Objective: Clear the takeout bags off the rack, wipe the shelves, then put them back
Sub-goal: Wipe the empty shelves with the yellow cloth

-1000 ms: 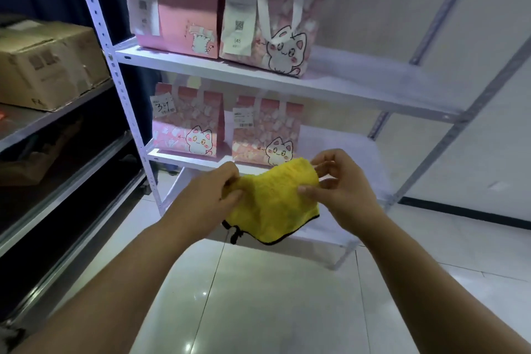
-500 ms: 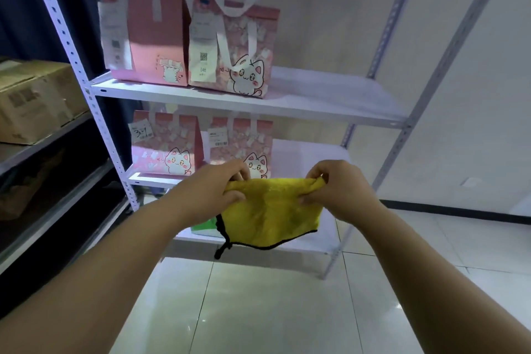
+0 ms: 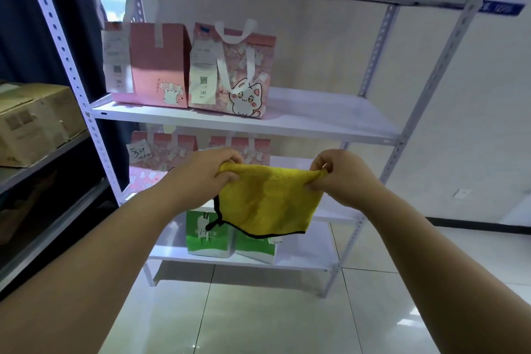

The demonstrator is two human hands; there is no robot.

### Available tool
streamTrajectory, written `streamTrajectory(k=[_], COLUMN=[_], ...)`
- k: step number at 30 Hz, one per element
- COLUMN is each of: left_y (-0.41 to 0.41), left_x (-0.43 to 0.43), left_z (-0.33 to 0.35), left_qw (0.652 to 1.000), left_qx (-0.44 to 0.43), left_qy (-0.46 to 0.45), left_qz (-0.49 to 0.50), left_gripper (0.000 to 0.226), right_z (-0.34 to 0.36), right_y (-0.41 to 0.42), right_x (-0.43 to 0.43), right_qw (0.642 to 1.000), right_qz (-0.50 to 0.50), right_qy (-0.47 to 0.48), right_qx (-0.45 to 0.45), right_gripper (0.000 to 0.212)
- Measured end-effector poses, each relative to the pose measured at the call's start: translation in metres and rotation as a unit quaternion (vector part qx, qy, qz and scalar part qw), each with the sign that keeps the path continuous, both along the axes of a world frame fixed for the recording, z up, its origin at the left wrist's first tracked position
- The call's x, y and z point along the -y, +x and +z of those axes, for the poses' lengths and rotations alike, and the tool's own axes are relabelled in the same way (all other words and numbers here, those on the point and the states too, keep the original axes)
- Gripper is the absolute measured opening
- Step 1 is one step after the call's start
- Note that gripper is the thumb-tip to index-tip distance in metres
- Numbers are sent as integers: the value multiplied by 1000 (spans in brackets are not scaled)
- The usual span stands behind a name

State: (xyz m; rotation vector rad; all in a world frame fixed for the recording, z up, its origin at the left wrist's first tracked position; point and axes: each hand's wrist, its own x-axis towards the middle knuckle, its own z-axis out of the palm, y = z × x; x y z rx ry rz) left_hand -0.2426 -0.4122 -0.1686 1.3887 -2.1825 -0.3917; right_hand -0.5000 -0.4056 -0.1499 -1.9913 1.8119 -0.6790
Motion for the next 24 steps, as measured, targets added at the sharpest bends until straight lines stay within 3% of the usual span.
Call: streamTrajectory(k=[2,9,15,21,24], left_y=[0,-1,-15,-22,-22], left_x=[1,12,18,28,32], left_z=[0,3,-3,3,7], left_qw=[1000,997,989,978,959], left_qx=[-7,-26,-70,-148,-232], left_qy=[5,28,71,101,147], left_qz=[5,69,110,107,73], left_gripper=[17,16,22,24,15], right_z=[1,1,-4,1,3], right_y=[0,11,38,57,65], right_x=[3,11,15,16,17], right_qw=[1000,998,998,995,993], right_qz=[0,-29,-63,6,44], right_qy=[-31,-3,-20,1,13], right_qx=[1,50,18,100,113], right_gripper=[19,16,9,17,20])
